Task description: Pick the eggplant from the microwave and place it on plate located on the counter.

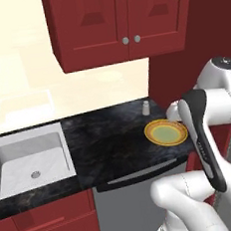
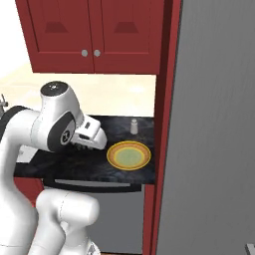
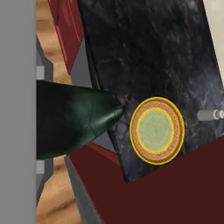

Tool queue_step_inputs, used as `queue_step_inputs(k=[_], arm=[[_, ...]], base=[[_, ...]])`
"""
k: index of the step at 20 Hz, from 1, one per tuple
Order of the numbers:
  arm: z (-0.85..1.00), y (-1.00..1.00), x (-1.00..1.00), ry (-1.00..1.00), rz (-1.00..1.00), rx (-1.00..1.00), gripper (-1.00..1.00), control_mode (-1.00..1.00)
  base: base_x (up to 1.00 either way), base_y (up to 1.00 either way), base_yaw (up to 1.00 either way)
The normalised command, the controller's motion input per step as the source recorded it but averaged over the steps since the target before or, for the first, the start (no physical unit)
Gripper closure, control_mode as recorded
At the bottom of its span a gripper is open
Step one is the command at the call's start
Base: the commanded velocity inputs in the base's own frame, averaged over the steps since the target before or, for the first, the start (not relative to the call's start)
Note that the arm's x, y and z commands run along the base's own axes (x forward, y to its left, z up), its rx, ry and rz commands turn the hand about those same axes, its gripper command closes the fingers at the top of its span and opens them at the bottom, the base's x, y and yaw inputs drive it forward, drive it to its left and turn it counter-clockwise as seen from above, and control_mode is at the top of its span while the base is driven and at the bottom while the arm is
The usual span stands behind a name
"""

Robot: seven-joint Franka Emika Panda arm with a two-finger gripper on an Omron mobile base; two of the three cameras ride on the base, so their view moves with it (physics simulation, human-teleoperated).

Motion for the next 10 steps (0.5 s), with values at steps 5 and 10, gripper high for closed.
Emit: queue_step_inputs(k=[5,10], arm=[[-0.85,0.0,0.72,0.0,-0.08,-0.01,1.0,-1.0],[-0.72,0.0,0.71,0.0,-0.07,-0.01,1.0,-1.0]], base=[[0.0,0.0,0.0],[0.0,0.0,0.0]])
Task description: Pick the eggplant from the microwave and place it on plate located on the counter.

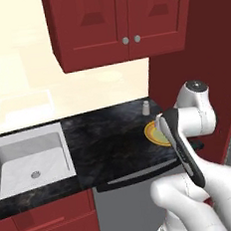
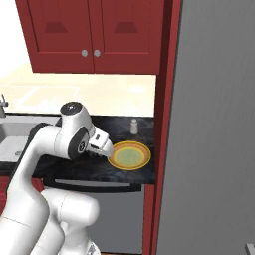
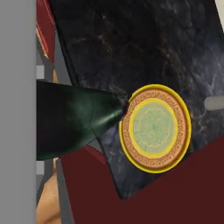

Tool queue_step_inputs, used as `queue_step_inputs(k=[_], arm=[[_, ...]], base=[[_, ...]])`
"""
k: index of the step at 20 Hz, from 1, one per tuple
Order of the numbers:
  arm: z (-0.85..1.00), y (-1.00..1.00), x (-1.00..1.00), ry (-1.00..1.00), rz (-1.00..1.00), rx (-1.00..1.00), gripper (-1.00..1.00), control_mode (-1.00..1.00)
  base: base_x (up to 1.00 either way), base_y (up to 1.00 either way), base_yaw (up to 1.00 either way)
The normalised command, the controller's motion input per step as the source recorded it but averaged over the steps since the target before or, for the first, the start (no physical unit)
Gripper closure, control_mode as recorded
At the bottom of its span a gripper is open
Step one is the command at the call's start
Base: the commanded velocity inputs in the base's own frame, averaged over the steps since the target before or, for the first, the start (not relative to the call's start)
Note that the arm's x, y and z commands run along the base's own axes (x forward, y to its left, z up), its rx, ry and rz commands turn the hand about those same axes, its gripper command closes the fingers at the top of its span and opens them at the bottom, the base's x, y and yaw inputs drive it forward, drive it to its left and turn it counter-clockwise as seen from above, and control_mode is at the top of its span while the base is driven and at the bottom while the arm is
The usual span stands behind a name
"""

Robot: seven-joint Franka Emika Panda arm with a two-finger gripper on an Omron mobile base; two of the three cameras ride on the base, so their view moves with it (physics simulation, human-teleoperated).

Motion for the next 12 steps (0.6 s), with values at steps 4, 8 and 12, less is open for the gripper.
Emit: queue_step_inputs(k=[4,8,12], arm=[[-0.56,-0.01,0.78,0.0,-0.06,0.0,1.0,-1.0],[-0.4,-0.17,0.78,0.0,-0.02,0.0,1.0,-1.0],[-0.33,-0.25,0.54,0.0,0.0,0.0,1.0,-1.0]], base=[[0.0,0.0,0.0],[0.0,0.0,0.0],[0.0,0.0,0.0]])
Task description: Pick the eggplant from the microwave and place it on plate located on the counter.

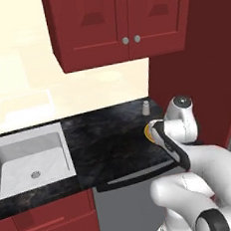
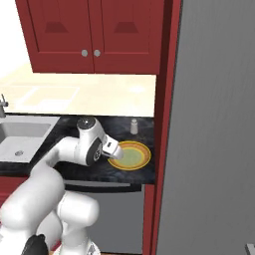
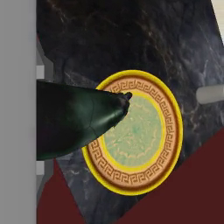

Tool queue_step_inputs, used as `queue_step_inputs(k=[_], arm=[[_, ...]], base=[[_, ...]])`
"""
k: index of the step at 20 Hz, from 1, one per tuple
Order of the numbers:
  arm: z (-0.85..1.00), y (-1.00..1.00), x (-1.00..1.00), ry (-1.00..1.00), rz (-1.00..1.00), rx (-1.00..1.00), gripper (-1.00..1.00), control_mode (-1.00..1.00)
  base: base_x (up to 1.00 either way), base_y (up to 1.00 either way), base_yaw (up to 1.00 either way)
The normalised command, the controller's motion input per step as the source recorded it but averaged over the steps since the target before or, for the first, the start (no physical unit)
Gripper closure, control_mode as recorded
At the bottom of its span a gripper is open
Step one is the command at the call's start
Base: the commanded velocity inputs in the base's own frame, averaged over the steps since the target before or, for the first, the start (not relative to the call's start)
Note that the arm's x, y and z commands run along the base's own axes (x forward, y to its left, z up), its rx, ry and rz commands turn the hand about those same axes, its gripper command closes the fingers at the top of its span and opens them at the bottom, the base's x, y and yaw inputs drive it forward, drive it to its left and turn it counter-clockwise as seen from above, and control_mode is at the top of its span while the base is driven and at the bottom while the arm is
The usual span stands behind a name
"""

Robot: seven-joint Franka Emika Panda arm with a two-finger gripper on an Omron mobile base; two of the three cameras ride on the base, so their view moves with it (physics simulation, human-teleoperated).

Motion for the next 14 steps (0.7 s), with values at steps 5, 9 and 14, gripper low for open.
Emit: queue_step_inputs(k=[5,9,14], arm=[[-0.34,-0.13,0.43,0.0,0.0,0.0,1.0,-1.0],[-0.31,-0.13,0.38,0.01,0.0,0.0,1.0,-1.0],[-0.32,-0.2,0.27,0.0,0.0,0.0,1.0,-1.0]], base=[[0.0,0.0,0.0],[0.0,0.0,0.0],[0.0,0.0,0.0]])
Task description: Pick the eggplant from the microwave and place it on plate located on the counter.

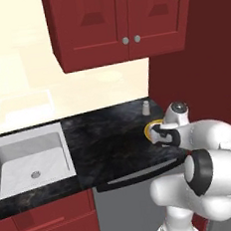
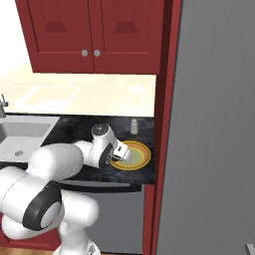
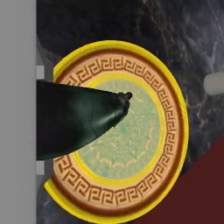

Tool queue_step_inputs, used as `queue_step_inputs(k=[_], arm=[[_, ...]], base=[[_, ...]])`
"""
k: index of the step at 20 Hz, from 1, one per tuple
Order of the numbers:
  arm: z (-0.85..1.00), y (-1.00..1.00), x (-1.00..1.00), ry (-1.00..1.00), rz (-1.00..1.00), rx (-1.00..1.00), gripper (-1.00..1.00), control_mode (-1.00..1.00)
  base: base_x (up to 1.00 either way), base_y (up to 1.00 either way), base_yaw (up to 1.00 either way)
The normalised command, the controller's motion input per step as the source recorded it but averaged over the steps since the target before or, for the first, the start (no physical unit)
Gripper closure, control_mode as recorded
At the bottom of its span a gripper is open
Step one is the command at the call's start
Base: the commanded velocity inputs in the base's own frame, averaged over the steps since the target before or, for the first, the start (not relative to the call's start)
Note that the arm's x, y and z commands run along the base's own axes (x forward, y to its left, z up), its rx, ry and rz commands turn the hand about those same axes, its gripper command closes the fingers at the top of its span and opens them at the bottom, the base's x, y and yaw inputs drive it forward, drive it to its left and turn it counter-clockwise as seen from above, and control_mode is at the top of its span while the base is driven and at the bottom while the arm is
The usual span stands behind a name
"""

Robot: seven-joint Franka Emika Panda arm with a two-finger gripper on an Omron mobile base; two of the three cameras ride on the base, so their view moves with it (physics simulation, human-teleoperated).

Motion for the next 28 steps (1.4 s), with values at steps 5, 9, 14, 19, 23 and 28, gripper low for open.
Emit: queue_step_inputs(k=[5,9,14,19,23,28], arm=[[-0.28,-0.02,0.27,0.0,0.0,0.0,1.0,-1.0],[-0.14,0.0,0.27,0.0,0.0,0.0,1.0,-1.0],[0.0,0.0,0.25,0.0,0.0,0.0,-1.0,-1.0],[0.0,0.0,0.04,0.0,0.0,0.0,-1.0,-1.0],[0.0,0.0,0.0,0.0,0.0,0.0,-1.0,-1.0],[0.49,0.15,-0.03,0.0,-0.05,-0.02,-1.0,-1.0]], base=[[0.0,0.0,0.0],[0.0,0.0,0.0],[0.0,0.0,0.0],[0.0,0.0,0.0],[0.0,0.0,0.0],[0.0,0.0,0.0]])
